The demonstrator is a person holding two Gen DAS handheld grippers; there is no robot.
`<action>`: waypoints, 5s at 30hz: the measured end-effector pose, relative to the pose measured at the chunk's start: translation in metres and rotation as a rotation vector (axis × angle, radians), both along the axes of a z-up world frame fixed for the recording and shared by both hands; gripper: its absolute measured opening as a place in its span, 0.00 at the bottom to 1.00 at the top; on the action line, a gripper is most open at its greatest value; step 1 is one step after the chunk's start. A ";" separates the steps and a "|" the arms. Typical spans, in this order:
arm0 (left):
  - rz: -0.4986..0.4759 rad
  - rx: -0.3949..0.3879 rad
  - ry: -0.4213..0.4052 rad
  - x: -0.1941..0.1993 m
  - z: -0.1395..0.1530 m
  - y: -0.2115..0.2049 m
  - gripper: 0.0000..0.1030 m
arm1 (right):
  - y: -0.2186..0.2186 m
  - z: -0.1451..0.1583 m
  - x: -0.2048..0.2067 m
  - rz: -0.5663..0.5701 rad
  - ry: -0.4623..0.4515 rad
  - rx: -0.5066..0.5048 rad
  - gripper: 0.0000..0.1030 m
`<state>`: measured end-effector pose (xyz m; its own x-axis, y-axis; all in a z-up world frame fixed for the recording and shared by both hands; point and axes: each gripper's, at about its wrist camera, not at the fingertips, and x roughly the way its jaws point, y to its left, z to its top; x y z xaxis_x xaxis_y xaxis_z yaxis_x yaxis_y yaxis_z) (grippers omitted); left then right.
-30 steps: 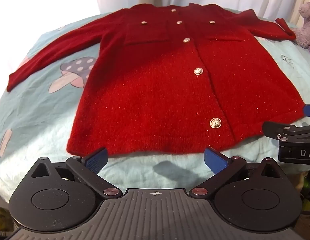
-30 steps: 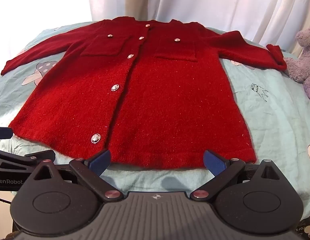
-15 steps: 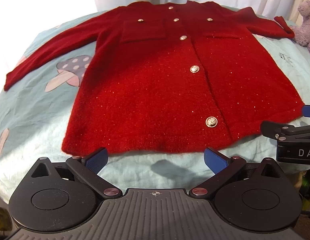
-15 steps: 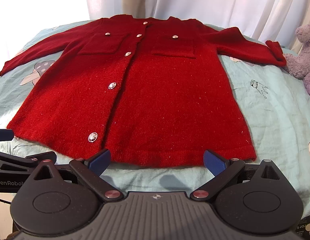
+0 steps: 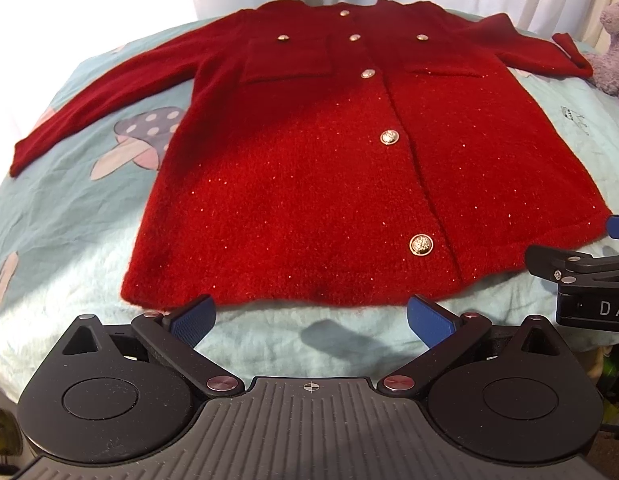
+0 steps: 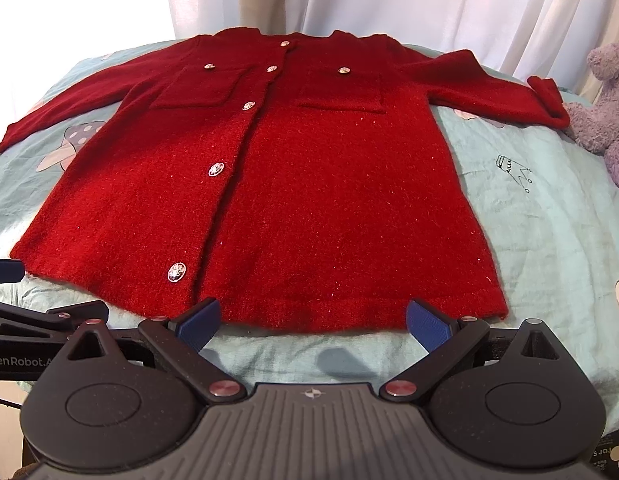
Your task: Fold small clothes
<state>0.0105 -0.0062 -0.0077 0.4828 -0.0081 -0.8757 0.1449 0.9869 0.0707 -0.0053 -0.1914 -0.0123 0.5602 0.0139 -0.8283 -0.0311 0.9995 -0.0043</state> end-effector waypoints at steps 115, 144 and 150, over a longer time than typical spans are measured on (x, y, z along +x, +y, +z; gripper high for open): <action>0.208 -0.096 -0.095 0.173 0.005 -0.013 1.00 | -0.318 -0.032 0.313 -0.426 -0.324 -0.288 0.49; 0.160 -0.367 -0.265 0.274 0.042 0.008 1.00 | -0.048 -0.018 0.296 0.188 -0.367 0.234 0.29; 0.060 -0.604 -0.132 0.331 0.011 -0.009 1.00 | -0.105 -0.051 0.275 -0.069 -0.270 0.378 0.34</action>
